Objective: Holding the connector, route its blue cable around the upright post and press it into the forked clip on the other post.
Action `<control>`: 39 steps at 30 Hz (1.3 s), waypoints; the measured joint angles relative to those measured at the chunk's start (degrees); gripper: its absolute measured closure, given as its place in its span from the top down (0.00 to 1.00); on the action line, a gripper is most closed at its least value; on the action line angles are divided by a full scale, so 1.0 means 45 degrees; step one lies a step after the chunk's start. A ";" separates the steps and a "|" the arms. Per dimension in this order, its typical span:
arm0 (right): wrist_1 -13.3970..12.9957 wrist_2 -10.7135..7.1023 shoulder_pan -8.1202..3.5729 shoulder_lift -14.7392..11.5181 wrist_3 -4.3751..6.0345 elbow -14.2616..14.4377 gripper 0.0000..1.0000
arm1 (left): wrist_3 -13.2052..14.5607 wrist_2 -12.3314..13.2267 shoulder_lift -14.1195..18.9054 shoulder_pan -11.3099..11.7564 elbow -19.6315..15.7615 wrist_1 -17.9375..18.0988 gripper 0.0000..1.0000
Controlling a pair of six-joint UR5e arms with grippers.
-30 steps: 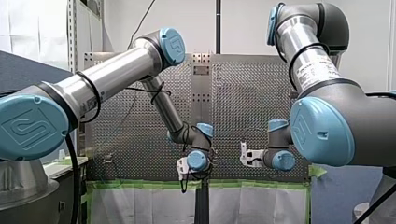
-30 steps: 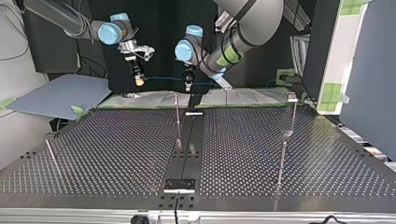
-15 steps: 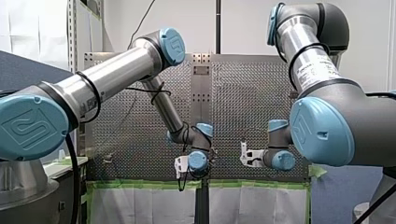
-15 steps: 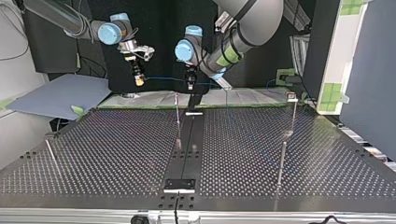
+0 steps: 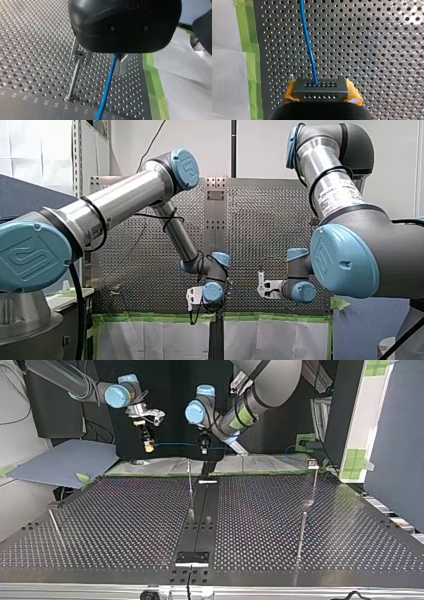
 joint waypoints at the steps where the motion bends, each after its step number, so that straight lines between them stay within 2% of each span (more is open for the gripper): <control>1: 0.0010 0.0000 -0.0001 -0.0001 0.0058 -0.0020 0.00 | 0.0084 -0.0076 0.0003 -0.0051 0.0000 -0.0031 0.00; 5: 0.0084 0.0021 -0.0020 -0.0004 0.0280 -0.0151 0.00 | 0.0258 -0.0298 0.0091 -0.0263 -0.0067 -0.0059 0.00; 10: 0.0174 0.0036 -0.0084 -0.0001 0.0412 -0.0265 0.00 | 0.0419 -0.0458 0.0449 -0.0482 -0.0188 -0.0040 0.00; 18: 0.0099 0.0038 -0.0348 0.0001 0.0787 -0.0336 0.00 | 0.0672 -0.0479 0.0627 -0.0532 -0.0196 0.0082 0.00; 28: 0.0044 0.0053 -0.0606 0.0001 0.0921 -0.0338 0.00 | 0.1078 0.0021 0.0618 -0.0323 -0.0119 0.0826 0.00; 34: -0.0153 0.0053 -0.0658 0.0016 0.0956 -0.0351 0.00 | 0.1100 0.0429 0.0567 -0.0168 0.0140 0.0810 0.00; 39: -0.0350 0.0048 -0.0664 0.0046 0.1114 -0.0418 0.00 | 0.1089 0.0607 0.0539 -0.0018 0.0360 0.0679 0.00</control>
